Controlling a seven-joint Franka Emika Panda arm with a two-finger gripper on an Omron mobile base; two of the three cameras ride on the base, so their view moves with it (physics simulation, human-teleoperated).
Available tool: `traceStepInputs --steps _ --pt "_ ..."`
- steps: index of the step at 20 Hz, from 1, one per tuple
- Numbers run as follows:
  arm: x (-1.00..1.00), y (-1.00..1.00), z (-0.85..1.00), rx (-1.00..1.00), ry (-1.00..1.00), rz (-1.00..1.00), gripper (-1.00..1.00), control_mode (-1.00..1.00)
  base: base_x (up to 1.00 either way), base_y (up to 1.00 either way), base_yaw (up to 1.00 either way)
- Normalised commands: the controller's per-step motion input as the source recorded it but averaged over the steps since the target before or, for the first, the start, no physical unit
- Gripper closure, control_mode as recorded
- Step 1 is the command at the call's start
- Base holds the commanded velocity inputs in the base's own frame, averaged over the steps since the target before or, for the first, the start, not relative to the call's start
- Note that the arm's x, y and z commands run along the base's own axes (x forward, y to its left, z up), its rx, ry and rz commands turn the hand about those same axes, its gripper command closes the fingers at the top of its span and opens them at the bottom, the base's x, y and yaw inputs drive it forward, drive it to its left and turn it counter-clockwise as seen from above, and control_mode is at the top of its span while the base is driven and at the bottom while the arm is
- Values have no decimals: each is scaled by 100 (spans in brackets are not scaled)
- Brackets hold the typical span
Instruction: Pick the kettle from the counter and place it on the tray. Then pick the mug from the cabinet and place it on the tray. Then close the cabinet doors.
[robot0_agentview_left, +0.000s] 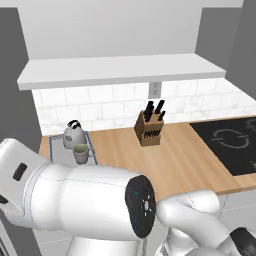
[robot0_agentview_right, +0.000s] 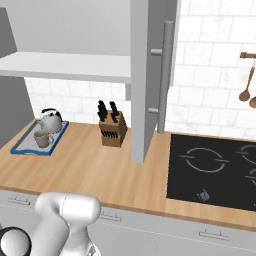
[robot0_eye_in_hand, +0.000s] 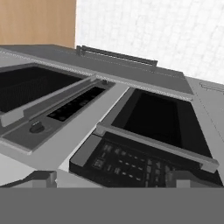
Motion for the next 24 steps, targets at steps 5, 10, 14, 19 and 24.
traceStepInputs --steps 5,10,14,19,24 --pt "19 49 -3 0 0 -9 -100 -100 0 0 0" --pt "23 37 -11 0 0 -6 -100 -100 0 0 0" --pt "35 27 -20 0 0 -5 -100 -100 0 0 0" --pt "43 17 -23 0 1 -7 -100 -100 0 0 0" --pt "27 28 -14 3 1 -9 -100 -100 0 0 0"
